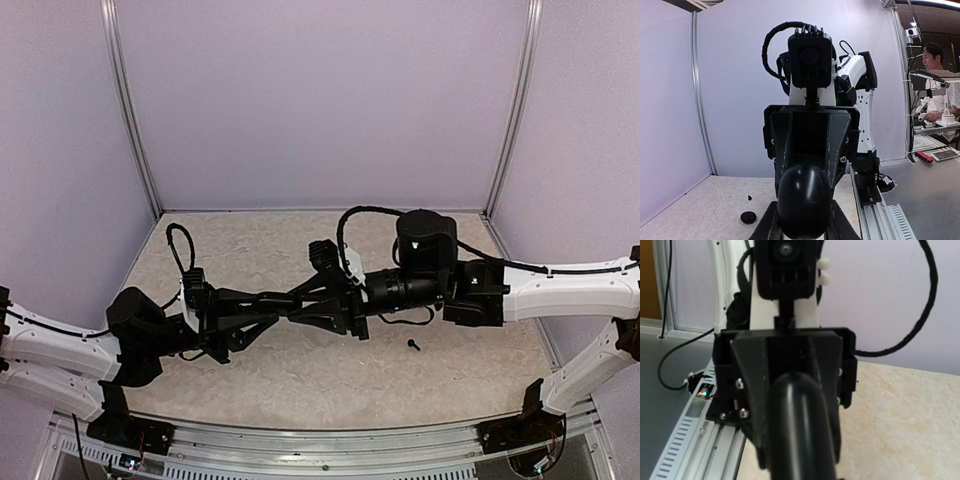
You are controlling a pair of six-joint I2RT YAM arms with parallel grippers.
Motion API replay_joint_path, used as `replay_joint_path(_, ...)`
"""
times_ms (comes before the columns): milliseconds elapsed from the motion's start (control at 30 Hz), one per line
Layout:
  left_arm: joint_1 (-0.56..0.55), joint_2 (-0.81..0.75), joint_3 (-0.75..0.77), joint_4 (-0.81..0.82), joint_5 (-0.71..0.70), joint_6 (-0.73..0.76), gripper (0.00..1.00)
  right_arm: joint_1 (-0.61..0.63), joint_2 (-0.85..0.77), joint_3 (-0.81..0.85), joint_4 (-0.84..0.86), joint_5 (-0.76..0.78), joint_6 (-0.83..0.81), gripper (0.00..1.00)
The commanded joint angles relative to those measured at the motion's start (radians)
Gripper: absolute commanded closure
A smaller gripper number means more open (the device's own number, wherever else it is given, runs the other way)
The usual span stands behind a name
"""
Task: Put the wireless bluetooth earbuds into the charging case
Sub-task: Pass from the left arm to the right
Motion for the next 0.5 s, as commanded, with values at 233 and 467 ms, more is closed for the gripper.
replay_joint_path(233, 0.007, 0.013, 0.011, 0.042, -0.035, 0.009, 0.84, -0.063, 0.015, -0.010, 0.093, -0.096, 0.095, 0.87)
replay_joint_path(467, 0.040, -0.085, -0.065, 0.012, -0.230, 0.032, 0.08, -0.259, 0.055, 0.013, 0.095, -0.173, 0.264, 0.88)
